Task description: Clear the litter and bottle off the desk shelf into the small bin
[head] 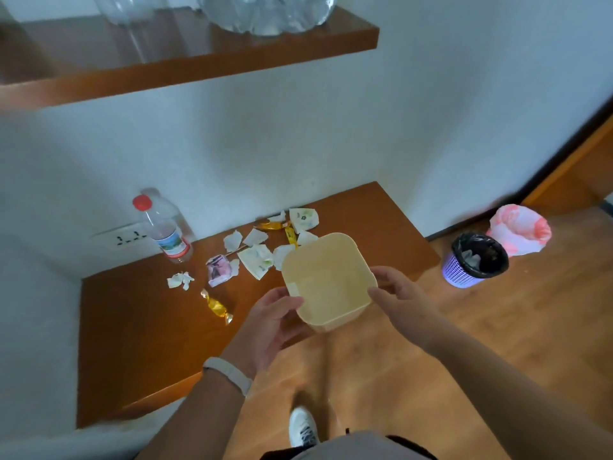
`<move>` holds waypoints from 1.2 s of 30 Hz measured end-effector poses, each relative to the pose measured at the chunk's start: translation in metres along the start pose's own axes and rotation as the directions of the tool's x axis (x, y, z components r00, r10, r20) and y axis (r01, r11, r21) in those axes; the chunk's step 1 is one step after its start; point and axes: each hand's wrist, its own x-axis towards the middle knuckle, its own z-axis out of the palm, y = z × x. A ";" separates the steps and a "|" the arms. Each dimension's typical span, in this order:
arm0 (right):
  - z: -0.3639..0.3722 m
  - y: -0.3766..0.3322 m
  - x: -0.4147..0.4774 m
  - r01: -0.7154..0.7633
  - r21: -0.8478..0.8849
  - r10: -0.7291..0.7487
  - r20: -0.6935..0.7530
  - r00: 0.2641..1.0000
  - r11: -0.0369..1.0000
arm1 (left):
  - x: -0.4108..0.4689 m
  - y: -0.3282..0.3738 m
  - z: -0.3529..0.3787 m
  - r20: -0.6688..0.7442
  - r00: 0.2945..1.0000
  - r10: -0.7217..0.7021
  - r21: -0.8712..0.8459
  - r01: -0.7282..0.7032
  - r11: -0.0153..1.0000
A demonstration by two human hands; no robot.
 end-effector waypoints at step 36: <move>0.044 0.070 0.268 0.356 -0.507 0.055 0.629 0.775 0.785 | 0.041 0.021 0.045 -0.744 0.665 -0.061 -0.286 -0.236 0.929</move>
